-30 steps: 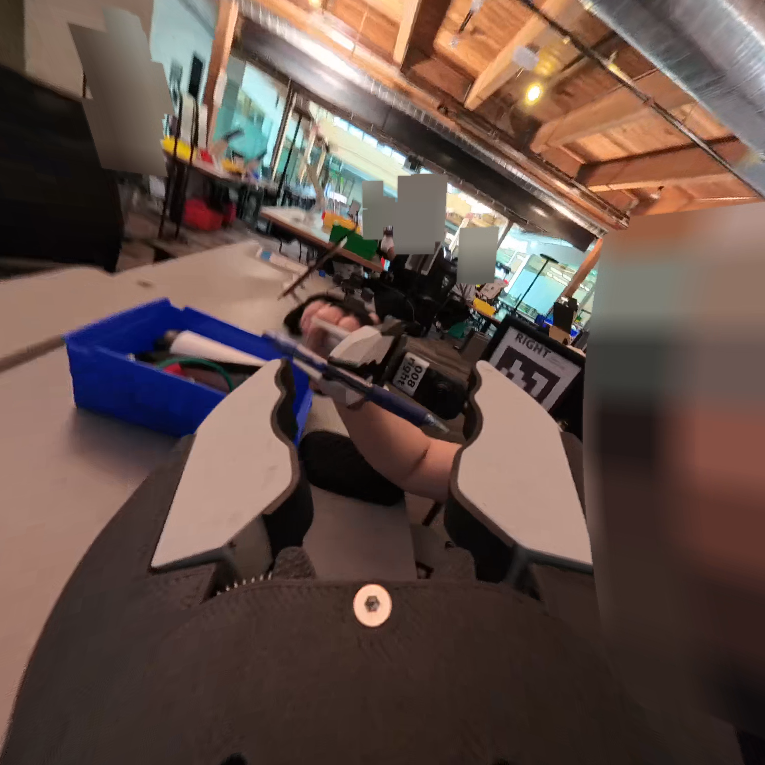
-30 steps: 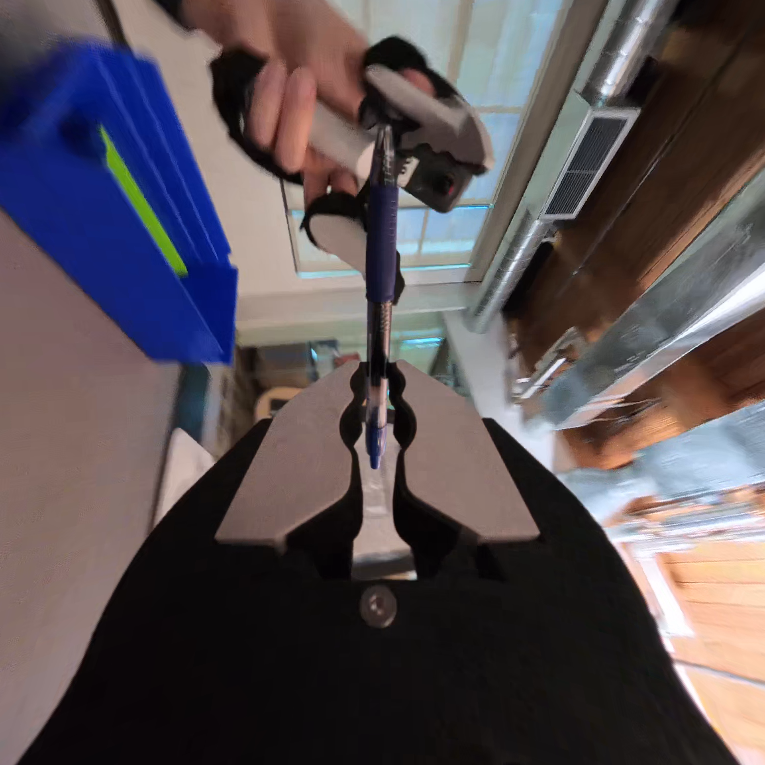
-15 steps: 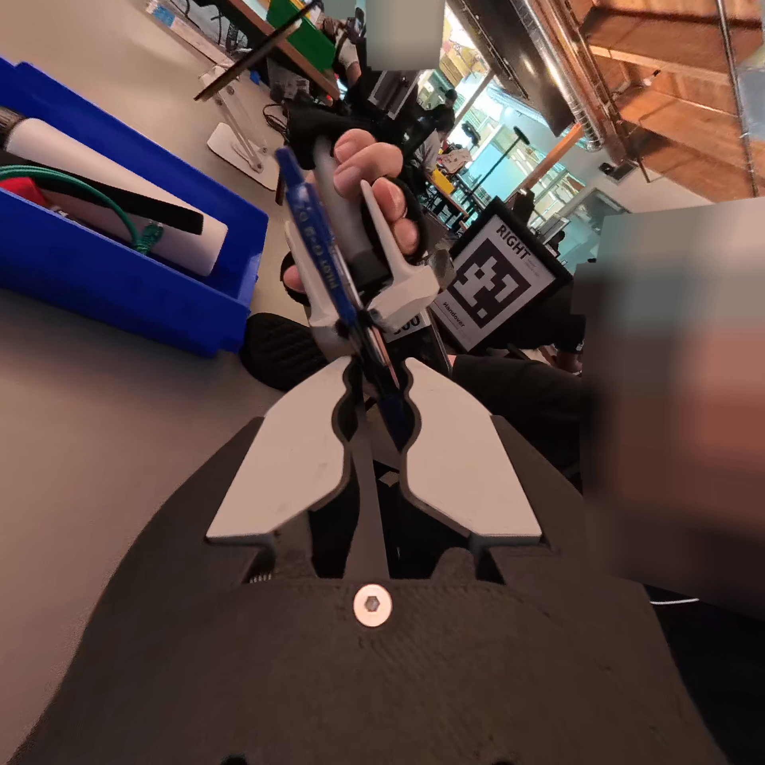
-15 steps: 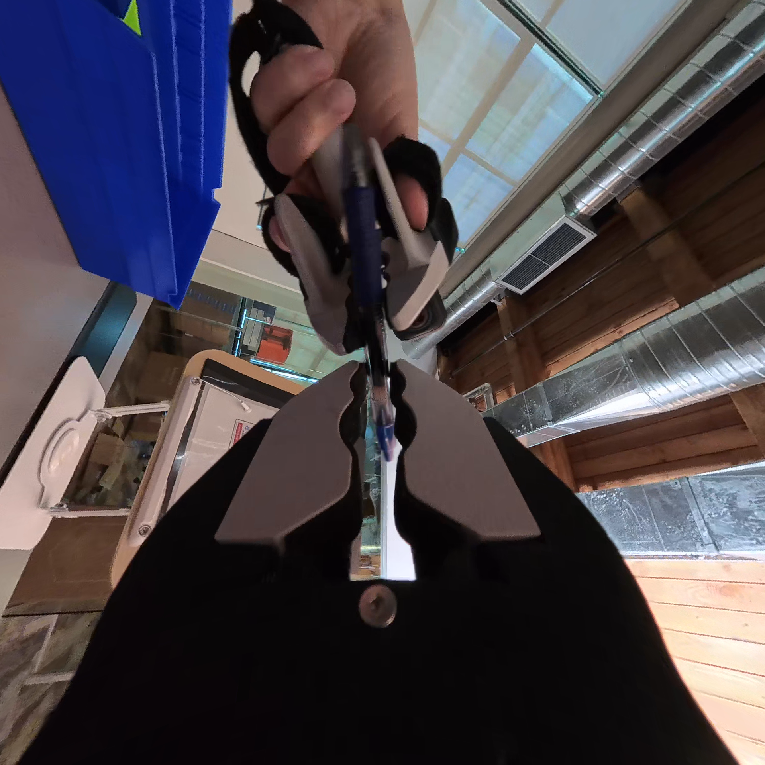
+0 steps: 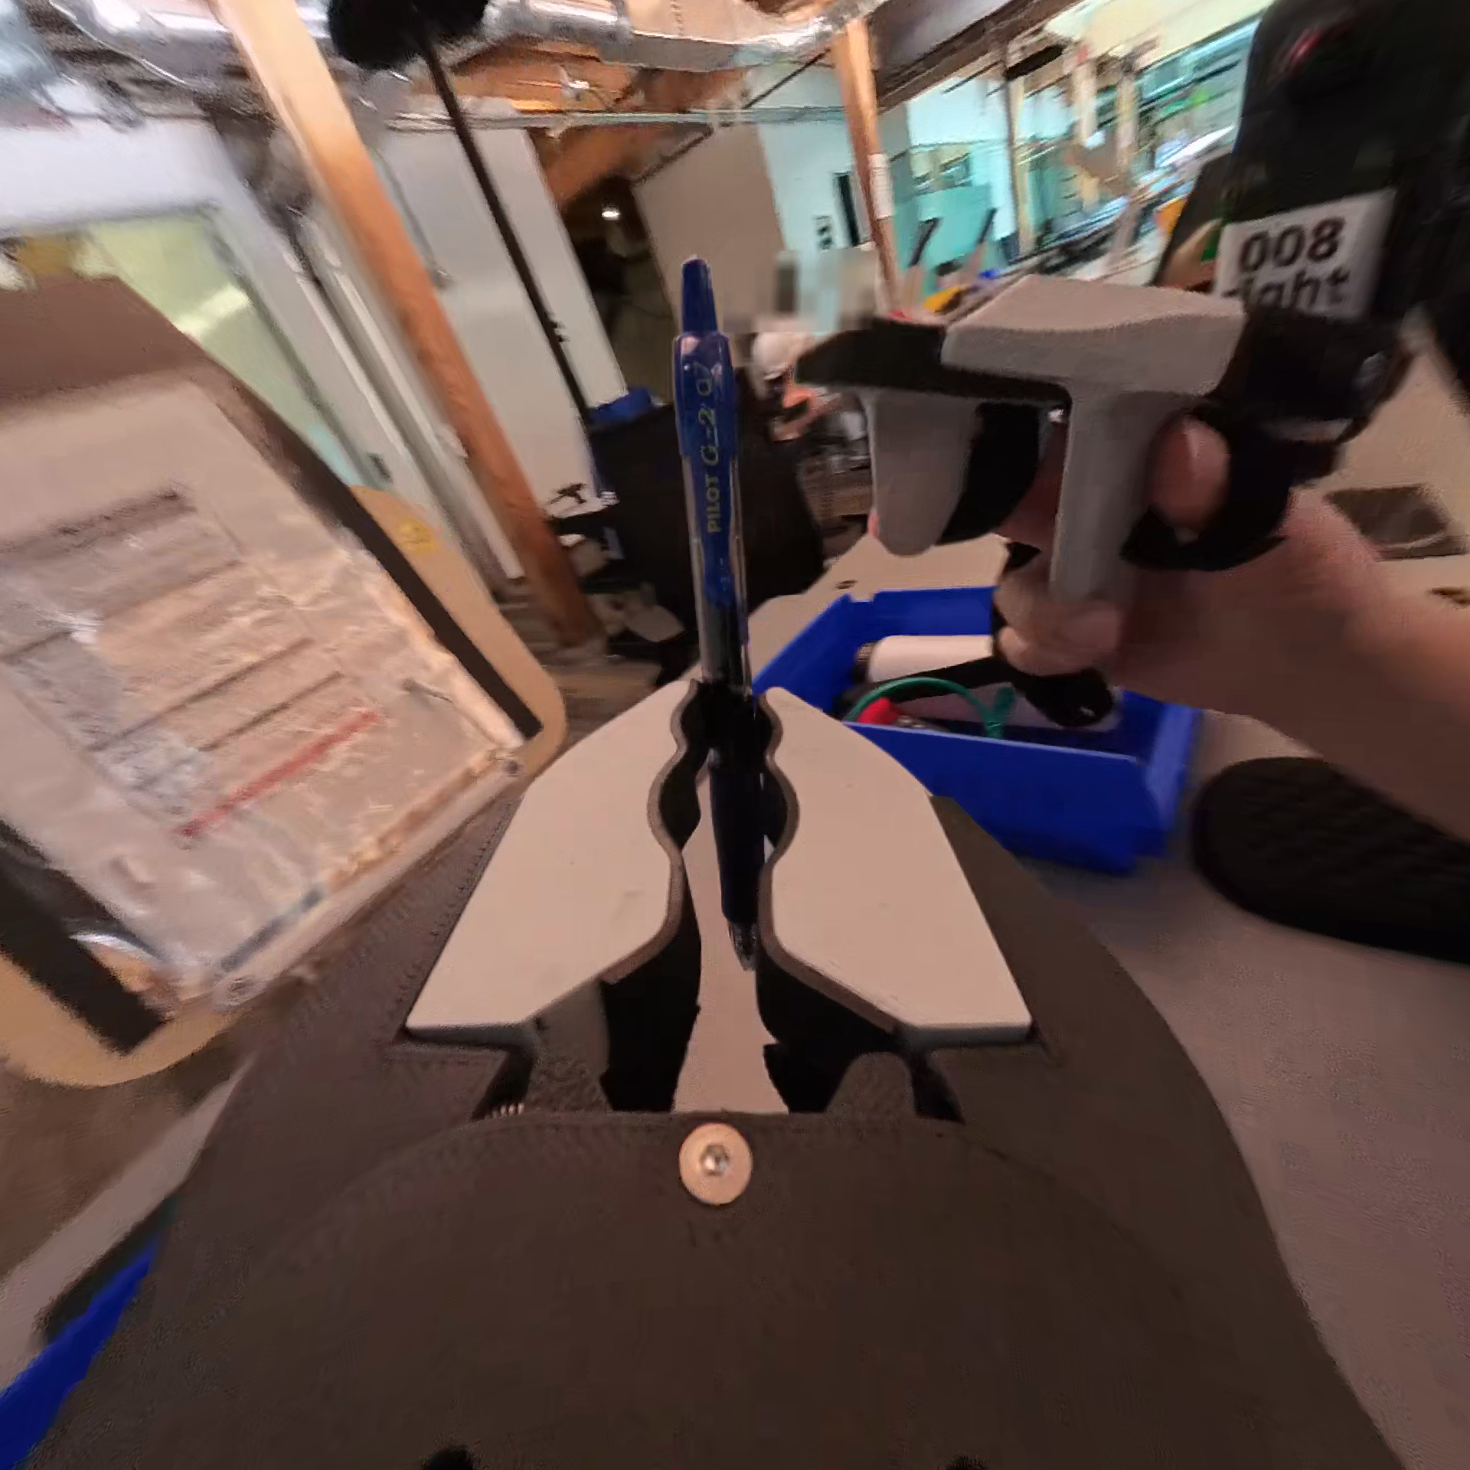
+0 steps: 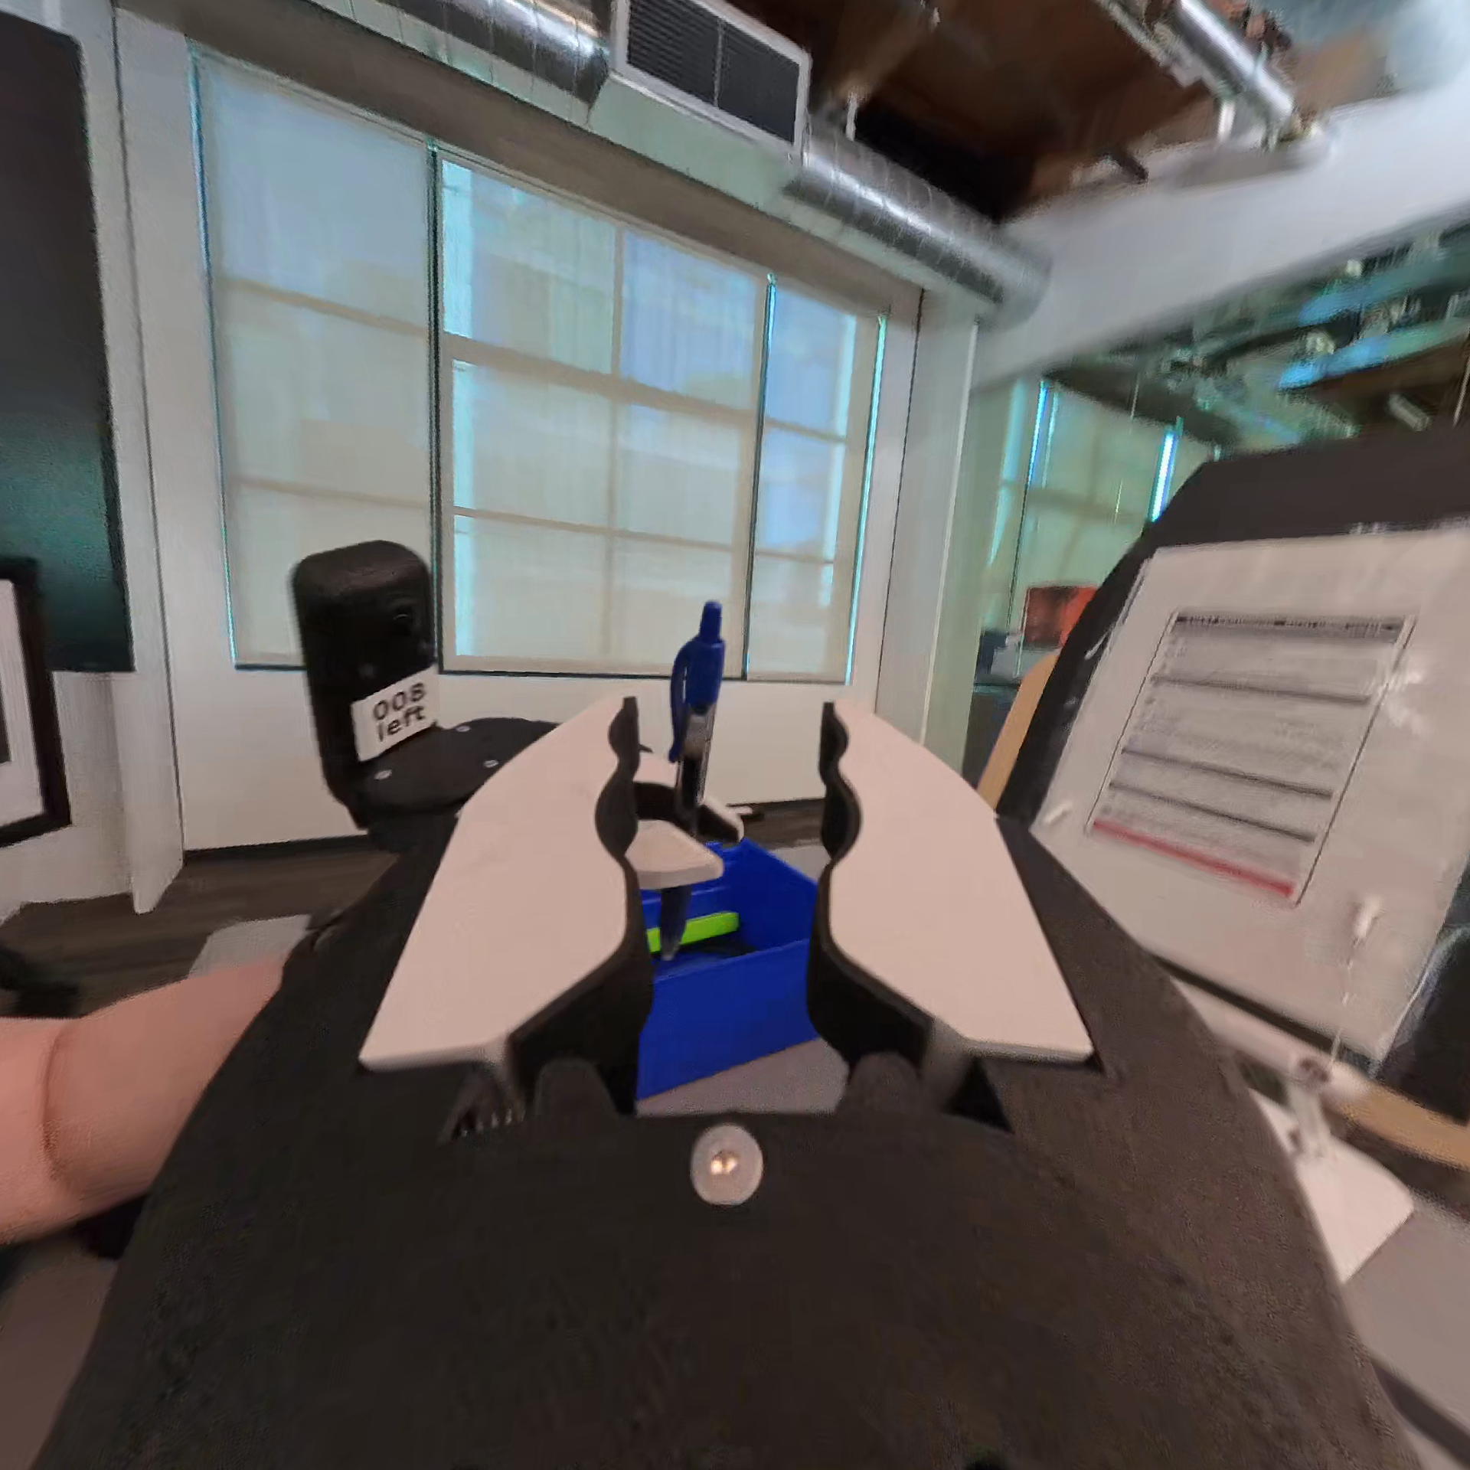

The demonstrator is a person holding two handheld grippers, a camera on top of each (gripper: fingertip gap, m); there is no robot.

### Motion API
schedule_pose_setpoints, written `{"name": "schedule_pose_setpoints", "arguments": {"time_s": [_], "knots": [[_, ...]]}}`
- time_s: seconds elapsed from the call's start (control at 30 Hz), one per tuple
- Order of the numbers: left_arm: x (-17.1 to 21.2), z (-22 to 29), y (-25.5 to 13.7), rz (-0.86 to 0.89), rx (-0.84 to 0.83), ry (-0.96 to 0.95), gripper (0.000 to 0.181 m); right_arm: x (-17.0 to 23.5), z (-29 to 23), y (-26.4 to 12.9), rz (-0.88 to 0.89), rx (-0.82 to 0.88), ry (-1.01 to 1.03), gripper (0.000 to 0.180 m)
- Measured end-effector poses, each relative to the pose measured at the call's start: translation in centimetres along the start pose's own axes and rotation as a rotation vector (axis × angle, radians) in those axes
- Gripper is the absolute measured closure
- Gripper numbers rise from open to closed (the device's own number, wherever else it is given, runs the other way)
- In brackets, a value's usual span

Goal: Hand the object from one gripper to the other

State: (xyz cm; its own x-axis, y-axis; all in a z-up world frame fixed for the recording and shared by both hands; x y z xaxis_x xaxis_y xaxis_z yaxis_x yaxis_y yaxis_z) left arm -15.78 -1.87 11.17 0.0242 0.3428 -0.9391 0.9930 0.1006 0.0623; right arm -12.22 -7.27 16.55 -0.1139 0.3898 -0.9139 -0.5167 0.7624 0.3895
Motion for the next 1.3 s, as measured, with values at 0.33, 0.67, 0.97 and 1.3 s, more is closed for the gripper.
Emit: {"name": "schedule_pose_setpoints", "arguments": {"time_s": [0.33,0.67,0.97,1.3], "knots": [[-0.3,0.5,0.0,0.000,-0.385,0.476,0.171,2.7,-1.6,1.6,-0.073,0.162,0.017,0.142],[-0.8,2.6,0.4,0.031,-0.279,0.417,0.133,1.3,0.9,-0.1,-0.109,0.138,-0.041,0.165],[0.9,-0.6,-0.7,-0.256,-0.124,0.157,0.127,3.2,14.0,-16.5,-0.856,0.670,0.152,0.165],[6.7,-5.0,-4.4,-0.701,-0.059,-0.028,0.131,16.5,15.3,-26.0,-1.304,0.700,0.816,0.163]]}}
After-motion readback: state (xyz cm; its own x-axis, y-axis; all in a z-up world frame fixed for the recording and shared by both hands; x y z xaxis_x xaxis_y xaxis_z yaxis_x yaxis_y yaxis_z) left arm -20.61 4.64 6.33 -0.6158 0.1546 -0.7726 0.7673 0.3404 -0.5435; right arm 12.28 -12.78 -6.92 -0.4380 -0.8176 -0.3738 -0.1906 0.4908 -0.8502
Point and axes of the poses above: each gripper's, where its closed fingertips meet, y out along the fingers, x out of its underside, z = x × y across the jaws, the point moved 2 cm from there along -y, back along the fingers, and after that the axes turned 7 degrees about -x, right-handed, at the moved point
